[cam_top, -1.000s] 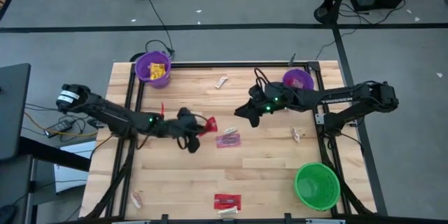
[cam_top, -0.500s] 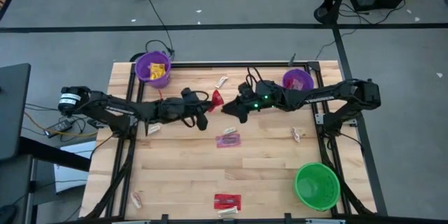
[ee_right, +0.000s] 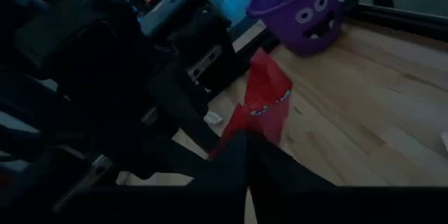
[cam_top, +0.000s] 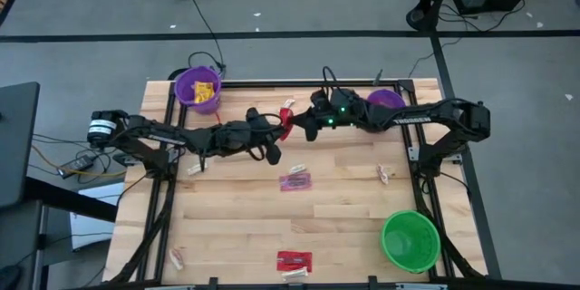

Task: Sort candy by brand, put in halloween buckets
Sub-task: Put the red candy into the right purple bucket

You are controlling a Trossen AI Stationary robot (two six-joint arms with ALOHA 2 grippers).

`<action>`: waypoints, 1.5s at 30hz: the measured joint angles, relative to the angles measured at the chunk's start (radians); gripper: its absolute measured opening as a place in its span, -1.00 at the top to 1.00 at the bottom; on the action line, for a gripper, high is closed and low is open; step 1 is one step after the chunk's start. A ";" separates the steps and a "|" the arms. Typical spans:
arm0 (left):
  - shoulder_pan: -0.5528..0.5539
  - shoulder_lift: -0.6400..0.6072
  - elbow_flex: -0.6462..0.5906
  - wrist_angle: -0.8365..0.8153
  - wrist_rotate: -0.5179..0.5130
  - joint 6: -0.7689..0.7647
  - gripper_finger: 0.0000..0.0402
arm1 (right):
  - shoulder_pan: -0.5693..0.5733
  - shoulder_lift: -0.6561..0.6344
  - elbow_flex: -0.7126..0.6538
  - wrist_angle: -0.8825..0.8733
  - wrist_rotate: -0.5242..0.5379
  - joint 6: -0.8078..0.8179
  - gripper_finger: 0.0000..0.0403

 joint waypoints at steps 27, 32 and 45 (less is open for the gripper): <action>0.156 0.001 0.004 0.103 0.113 -0.214 0.53 | -0.069 -0.187 -0.008 -0.192 0.030 -0.050 0.61; 0.156 -0.001 0.004 0.106 0.113 -0.213 0.62 | -0.075 -0.185 -0.008 -0.245 0.075 -0.049 0.21; 0.161 -0.095 0.003 -0.065 0.114 -0.243 0.54 | -0.107 0.199 0.080 -0.291 0.053 -0.244 -0.14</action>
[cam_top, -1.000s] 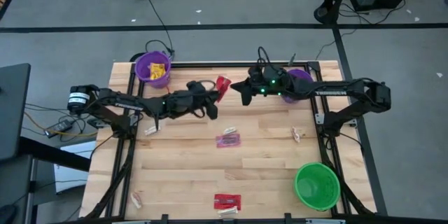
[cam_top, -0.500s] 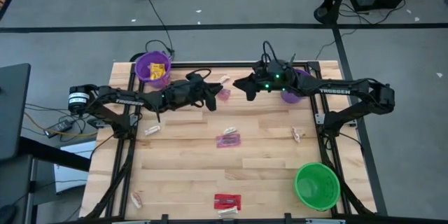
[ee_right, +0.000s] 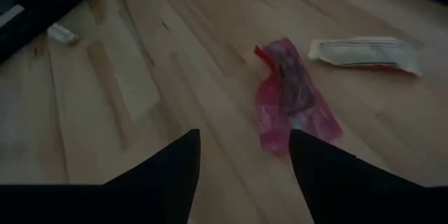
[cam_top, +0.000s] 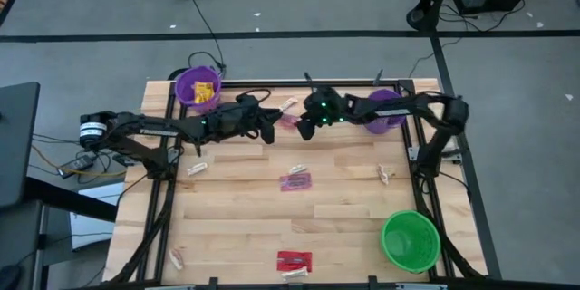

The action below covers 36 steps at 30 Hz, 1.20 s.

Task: Sort candy by brand, put in halloween buckets
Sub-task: Put the red candy into the right purple bucket

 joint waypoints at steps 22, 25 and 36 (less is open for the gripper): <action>0.003 -0.192 0.000 -0.222 -0.040 -0.048 0.54 | -0.018 0.355 0.404 -0.387 0.049 -0.348 -0.12; 0.003 -0.192 0.000 -0.218 -0.059 -0.048 0.54 | -0.024 0.352 0.408 -0.385 0.064 -0.343 -0.02; 0.016 -0.192 0.000 -0.218 -0.073 -0.051 0.54 | -0.085 0.349 0.408 -0.525 0.009 -0.343 0.94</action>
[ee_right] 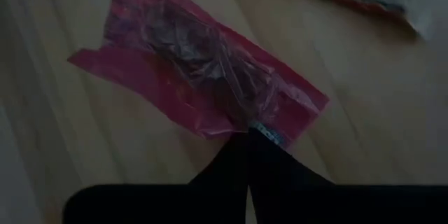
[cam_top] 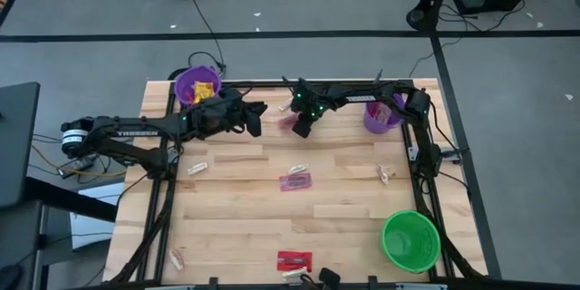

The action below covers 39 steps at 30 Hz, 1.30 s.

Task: Sort candy by brand, put in halloween buckets
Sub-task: Put the red candy into the right purple bucket

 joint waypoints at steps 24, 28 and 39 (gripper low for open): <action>-0.002 0.000 0.000 -0.114 0.037 0.080 0.54 | 0.057 -0.476 -0.006 -0.353 0.150 0.055 0.99; -0.002 0.000 0.000 -0.095 0.055 0.081 0.54 | 0.060 -0.564 -0.007 -0.450 0.196 0.066 0.99; -0.002 0.021 0.000 -0.058 0.217 0.084 0.54 | 0.077 -0.726 -0.010 -0.766 0.355 0.164 0.98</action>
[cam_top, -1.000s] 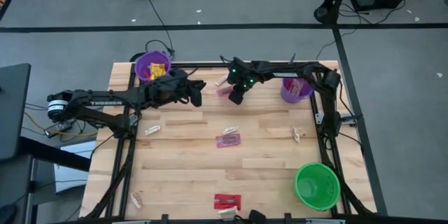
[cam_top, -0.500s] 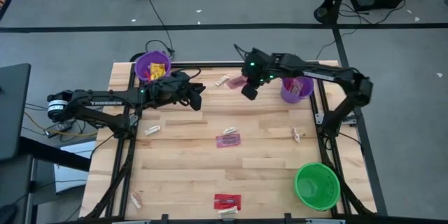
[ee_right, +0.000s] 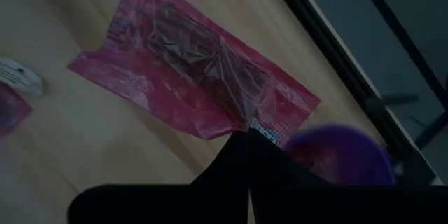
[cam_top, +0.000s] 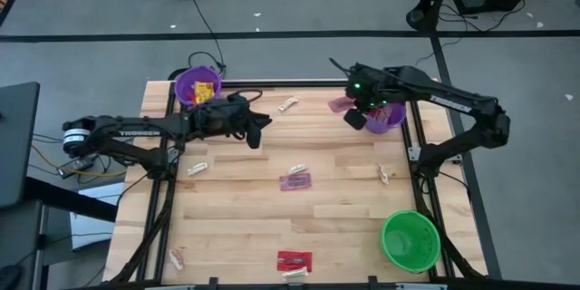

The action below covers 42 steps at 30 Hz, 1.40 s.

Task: Sort candy by brand, put in halloween buckets
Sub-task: Put the red candy into the right purple bucket

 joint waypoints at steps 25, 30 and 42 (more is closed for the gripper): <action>-0.055 0.284 0.000 0.129 0.089 0.210 0.26 | -0.044 -0.257 -0.425 -0.105 0.248 0.364 0.61; -0.055 0.367 0.000 0.232 0.095 0.213 0.07 | -0.042 -0.267 -0.420 -0.111 0.248 0.373 0.36; -0.072 0.619 0.000 0.376 0.295 0.209 -0.03 | 0.095 -0.351 -0.220 -0.017 0.251 0.368 0.22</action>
